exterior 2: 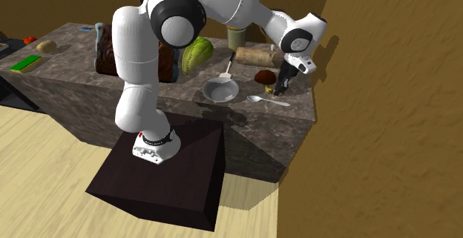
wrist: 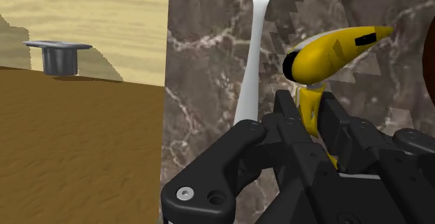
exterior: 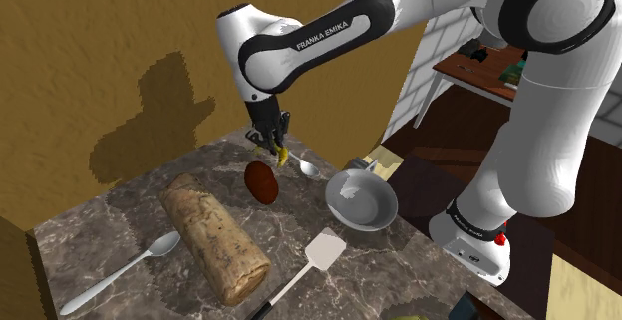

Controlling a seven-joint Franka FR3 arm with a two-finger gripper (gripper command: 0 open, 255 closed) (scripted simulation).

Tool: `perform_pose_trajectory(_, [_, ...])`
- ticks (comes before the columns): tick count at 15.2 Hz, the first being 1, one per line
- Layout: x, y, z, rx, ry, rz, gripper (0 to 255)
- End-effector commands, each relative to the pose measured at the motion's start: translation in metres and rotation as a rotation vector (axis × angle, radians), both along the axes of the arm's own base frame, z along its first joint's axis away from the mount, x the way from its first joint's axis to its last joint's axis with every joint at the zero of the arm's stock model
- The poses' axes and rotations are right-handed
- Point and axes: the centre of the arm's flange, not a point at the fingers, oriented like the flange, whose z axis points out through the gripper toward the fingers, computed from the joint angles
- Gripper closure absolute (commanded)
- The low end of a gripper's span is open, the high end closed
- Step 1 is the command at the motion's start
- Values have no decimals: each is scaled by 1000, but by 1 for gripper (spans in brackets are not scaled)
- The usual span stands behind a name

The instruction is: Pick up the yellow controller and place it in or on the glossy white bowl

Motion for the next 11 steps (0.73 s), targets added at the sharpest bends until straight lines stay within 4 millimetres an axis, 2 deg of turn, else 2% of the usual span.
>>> perform_pose_trajectory(1, [0, 1, 12, 0, 0, 0, 255])
perform_pose_trajectory(11, [0, 1, 64, 0, 0, 0, 255])
